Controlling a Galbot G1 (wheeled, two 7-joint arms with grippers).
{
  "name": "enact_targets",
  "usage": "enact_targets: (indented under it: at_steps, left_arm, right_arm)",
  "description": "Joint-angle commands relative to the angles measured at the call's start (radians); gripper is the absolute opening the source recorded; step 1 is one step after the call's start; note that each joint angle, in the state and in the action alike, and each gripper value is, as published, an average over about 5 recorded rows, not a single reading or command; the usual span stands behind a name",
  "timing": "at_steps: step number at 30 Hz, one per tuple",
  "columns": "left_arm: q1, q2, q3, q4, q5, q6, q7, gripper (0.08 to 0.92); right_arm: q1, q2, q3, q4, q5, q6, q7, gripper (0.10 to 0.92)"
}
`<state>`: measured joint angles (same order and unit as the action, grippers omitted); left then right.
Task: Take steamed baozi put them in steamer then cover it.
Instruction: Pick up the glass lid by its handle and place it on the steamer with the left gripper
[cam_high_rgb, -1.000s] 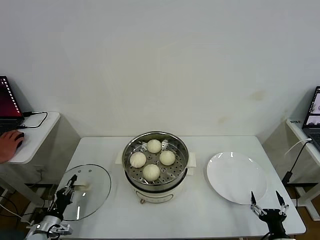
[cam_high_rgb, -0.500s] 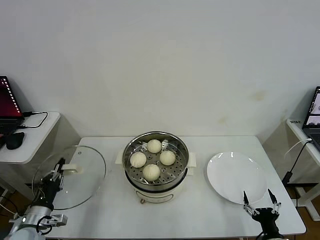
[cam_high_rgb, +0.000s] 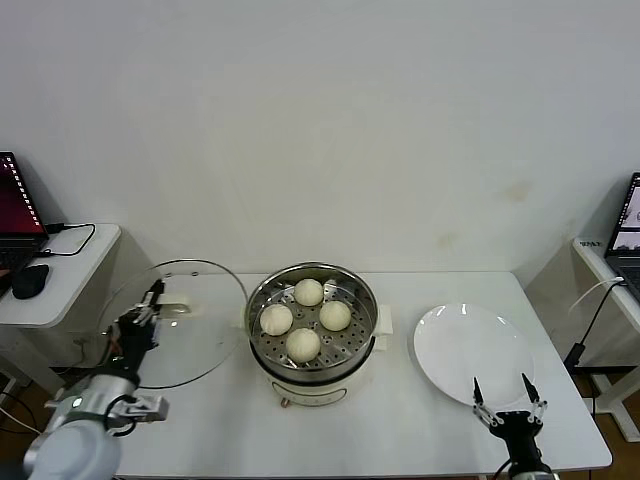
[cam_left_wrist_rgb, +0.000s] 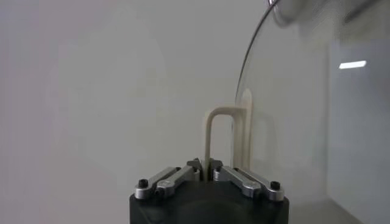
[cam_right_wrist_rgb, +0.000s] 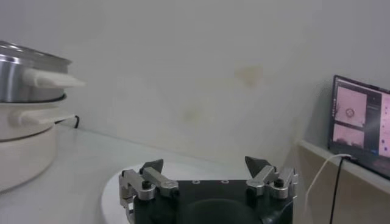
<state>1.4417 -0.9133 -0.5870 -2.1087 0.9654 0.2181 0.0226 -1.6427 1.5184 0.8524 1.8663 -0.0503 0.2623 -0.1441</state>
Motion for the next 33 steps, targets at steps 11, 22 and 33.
enact_targets:
  at_steps: [11,22,33]
  left_arm:
    - [-0.479,-0.196,0.553,0.127,0.225,0.200,0.214,0.152]
    - [-0.512,-0.335,0.591,0.211,0.299,0.200,0.222,0.152]
    - [-0.516,-0.379,0.610,0.262,0.313,0.194,0.221,0.152]
  right_arm:
    - [0.036,0.057,-0.039,-0.031,-0.112,-0.010,0.038,0.823]
    - [0.033,0.058,-0.049,-0.041,-0.120,-0.008,0.040,0.823]
    - [0.031,0.058,-0.048,-0.048,-0.120,-0.008,0.037,0.823]
